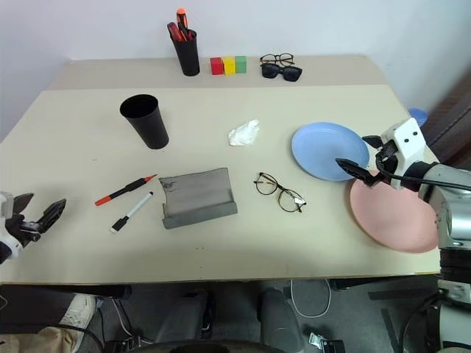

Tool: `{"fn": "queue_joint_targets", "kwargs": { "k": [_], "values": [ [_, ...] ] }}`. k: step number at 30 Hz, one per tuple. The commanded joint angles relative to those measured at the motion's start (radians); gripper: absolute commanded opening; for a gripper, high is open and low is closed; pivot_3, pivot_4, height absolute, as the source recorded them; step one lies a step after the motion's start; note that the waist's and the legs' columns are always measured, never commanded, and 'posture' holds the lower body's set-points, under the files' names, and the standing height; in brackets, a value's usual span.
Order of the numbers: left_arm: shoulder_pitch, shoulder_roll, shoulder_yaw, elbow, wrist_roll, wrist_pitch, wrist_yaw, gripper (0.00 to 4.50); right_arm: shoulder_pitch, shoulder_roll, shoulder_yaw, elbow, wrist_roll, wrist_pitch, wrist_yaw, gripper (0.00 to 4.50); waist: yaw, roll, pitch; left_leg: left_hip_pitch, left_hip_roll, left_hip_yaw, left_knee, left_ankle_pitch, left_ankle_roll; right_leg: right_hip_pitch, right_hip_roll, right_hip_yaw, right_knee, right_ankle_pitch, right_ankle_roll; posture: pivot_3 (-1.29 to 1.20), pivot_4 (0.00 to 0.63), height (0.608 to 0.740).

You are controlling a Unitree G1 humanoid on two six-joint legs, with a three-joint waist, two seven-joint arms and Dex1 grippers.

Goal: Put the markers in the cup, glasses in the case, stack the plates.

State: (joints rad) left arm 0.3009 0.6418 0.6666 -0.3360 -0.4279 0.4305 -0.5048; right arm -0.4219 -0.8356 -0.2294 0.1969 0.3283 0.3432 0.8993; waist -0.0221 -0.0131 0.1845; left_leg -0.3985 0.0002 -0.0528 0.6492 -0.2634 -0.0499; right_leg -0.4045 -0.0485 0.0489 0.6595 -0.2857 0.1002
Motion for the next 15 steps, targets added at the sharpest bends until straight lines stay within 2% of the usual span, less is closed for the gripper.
{"fn": "queue_joint_targets", "kwargs": {
  "k": [1,6,13,15],
  "values": [
    [0.023,-0.017,0.04,-0.055,-0.004,0.0,0.022,3.4,-0.075,0.016,0.027,0.033,-0.016,-0.035,0.002,4.5,0.001,0.0,0.0,0.0,0.0,0.0,0.0,0.0,0.0,0.0,0.0,0.0,0.0,0.0,0.0,0.0,0.15,0.74],
    [0.047,-0.059,0.042,-0.12,-0.012,0.016,0.052,3.4,-0.156,0.063,0.089,0.064,-0.03,-0.055,0.018,4.5,0.004,0.0,0.0,0.0,0.0,0.001,0.0,0.0,0.0,0.0,0.0,0.001,0.0,0.0,0.0,0.0,0.15,0.74],
    [0.048,-0.051,-0.024,-0.168,-0.01,0.07,0.044,3.4,-0.148,0.159,0.155,-0.091,-0.017,0.0,-0.015,4.5,0.007,0.0,0.0,0.0,0.0,0.0,0.0,0.0,0.0,0.0,-0.001,0.0,0.0,0.0,0.0,0.0,0.15,0.74],
    [0.025,-0.029,-0.084,-0.204,-0.045,0.127,0.019,3.95,-0.133,0.193,0.182,-0.148,-0.021,0.016,-0.034,4.5,0.007,0.0,0.0,0.0,0.0,0.0,0.0,0.0,0.0,0.0,0.0,0.0,0.0,0.0,0.0,0.0,0.15,0.74]
  ]
}}
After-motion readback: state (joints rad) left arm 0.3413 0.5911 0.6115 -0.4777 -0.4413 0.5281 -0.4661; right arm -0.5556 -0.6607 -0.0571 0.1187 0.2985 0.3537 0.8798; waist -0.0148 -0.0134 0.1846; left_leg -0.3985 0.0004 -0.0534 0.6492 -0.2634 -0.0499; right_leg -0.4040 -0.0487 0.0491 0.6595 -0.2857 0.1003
